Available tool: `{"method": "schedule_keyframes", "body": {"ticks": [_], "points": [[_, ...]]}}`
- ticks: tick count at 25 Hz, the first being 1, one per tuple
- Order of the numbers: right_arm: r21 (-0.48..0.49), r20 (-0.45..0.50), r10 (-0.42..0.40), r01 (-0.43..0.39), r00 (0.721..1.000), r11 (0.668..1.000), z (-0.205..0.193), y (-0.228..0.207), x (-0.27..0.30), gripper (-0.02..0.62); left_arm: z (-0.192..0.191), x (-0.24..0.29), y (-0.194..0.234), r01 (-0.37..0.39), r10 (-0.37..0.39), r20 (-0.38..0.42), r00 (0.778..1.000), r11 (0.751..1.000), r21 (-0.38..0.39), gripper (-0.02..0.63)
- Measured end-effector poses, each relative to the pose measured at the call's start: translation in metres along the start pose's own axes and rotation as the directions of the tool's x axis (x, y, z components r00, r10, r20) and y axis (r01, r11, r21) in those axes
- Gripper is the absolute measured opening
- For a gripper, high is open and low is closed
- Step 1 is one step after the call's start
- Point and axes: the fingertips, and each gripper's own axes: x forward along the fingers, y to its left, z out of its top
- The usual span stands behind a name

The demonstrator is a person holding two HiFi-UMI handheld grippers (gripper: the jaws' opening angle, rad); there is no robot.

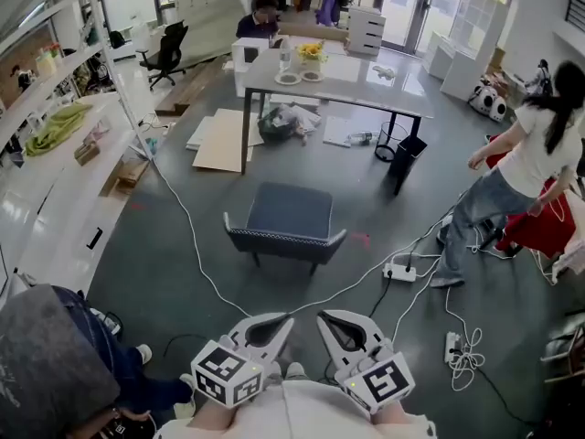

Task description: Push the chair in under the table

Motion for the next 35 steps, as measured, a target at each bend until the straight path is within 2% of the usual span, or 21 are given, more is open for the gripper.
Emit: {"method": "schedule_keyframes", "body": {"ticks": [7,12,19,22,29,35], "points": [[-0.011,-0.038,0.008,-0.008,0.999,1.0,-0.005,-0.002,-0.002,0.003,0.001,0.001,0.001,-0.037,0.036,0.008,0.999,0.999,0.006,0.018],[0.004,-0.048,0.053,-0.053,0.997,0.999,-0.022,-0.003,-0.007,0.003,-0.009,0.006,0.002,-0.077,0.077,0.006,0.997,0.997,0.014,0.018],[0.079,-0.085,0.153,-0.147,0.985,0.986,-0.057,-0.002,-0.013,0.003,-0.041,0.014,0.001,-0.124,0.123,-0.017,0.992,0.989,-0.076,0.018],[0.098,-0.098,0.171,-0.162,0.98,0.982,-0.063,-0.005,-0.008,0.003,-0.042,0.021,0.0,-0.114,0.113,-0.024,0.993,0.991,-0.064,0.018],[0.082,-0.124,0.171,-0.162,0.977,0.983,-0.068,-0.031,0.024,0.003,-0.031,0.041,0.039,-0.131,0.129,-0.033,0.991,0.989,-0.064,0.018],[0.078,-0.154,0.141,-0.131,0.978,0.988,-0.061,-0.057,0.08,0.003,-0.001,0.057,0.099,-0.125,0.121,-0.06,0.991,0.99,-0.065,0.018]]}}
